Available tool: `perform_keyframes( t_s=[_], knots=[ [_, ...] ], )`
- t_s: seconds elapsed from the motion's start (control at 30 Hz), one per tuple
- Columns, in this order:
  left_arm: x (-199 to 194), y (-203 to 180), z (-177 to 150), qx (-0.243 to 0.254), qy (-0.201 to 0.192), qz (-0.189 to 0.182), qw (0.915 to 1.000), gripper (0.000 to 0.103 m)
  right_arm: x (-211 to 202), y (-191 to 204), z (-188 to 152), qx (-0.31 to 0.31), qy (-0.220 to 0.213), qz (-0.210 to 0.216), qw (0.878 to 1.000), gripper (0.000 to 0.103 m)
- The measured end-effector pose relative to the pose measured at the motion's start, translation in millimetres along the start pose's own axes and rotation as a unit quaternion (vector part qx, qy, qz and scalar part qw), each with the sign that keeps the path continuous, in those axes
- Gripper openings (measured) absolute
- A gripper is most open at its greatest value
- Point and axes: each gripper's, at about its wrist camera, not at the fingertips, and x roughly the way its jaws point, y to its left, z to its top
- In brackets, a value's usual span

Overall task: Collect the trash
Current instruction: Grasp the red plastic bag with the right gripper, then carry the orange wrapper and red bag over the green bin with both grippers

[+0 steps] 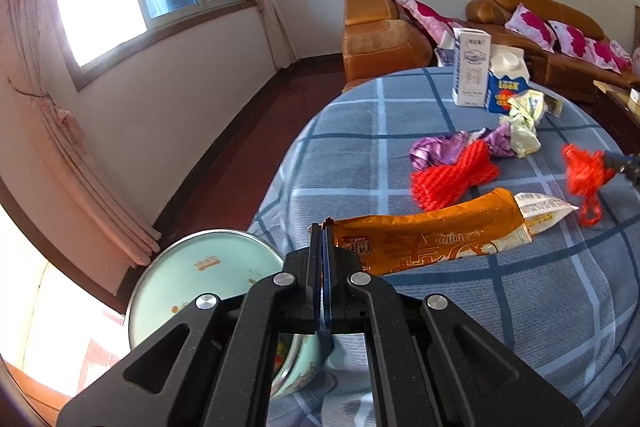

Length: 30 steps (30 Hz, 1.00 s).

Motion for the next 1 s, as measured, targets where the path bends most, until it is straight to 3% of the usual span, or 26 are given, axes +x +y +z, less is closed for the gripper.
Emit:
perform_keyframes(
  t_s=[0.3,0.7,1.0],
  knots=[
    [-2,29,-6,-0.018,0.013,0.041,0.9989,0.000,-12,24,38,-0.026,-0.047,0.017,0.998,0.005],
    [-10,77,-26,-0.043,0.035,0.097,0.9938,0.000,25,103,68,-0.067,-0.047,0.100,0.992,0.005],
    [-16,113,-43,-0.067,0.051,0.138,0.9869,0.000,44,156,81,-0.103,-0.045,0.133,0.985,0.005]
  ],
)
